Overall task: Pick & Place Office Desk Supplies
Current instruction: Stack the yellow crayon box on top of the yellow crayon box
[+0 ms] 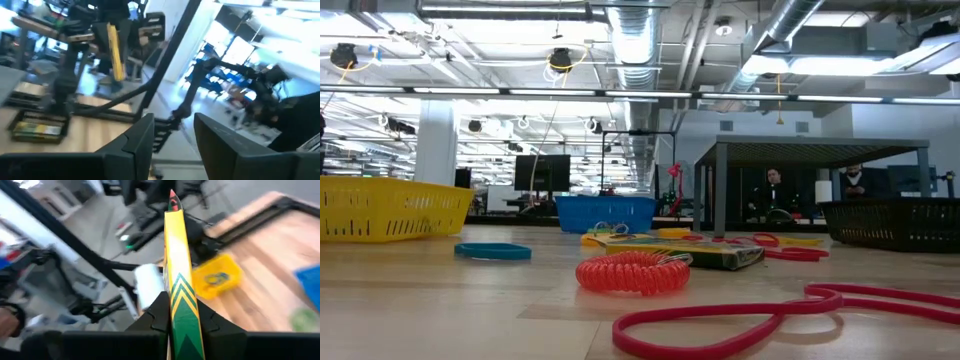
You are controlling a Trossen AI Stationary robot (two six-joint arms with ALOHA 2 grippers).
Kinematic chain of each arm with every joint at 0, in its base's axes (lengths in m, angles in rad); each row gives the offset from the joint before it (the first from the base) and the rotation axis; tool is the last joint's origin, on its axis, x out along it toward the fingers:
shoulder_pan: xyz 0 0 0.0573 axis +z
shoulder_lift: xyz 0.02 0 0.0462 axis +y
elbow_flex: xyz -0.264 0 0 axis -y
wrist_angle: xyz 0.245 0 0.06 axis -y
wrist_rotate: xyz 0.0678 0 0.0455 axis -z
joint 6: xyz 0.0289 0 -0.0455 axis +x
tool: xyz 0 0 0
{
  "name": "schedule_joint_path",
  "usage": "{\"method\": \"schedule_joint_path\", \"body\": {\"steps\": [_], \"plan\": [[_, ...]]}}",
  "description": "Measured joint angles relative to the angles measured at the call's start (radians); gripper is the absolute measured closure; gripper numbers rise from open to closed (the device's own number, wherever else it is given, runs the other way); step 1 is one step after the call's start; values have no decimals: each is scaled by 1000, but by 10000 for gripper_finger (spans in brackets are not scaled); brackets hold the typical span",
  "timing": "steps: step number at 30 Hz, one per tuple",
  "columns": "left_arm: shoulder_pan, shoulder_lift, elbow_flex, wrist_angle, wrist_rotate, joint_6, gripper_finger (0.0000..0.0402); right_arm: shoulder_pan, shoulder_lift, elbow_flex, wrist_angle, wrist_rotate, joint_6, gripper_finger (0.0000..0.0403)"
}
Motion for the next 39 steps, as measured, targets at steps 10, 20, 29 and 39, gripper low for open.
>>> {"method": "schedule_joint_path", "body": {"steps": [10, 20, 29, 39], "plan": [[1, -156, -12, -156, -197, 140, 274, 287, -151, -177, -228, 435, 445, 376], [1, -279, -239, -119, -290, 71, 287, 474, -157, -370, -444, 607, 1049, 376], [1, -294, -317, -21, -292, 59, 291, 524, -158, -410, -787, 492, 1412, 376], [1, -290, -329, -9, -380, 61, 292, 504, -210, -567, -794, 455, 1489, 376]]}}
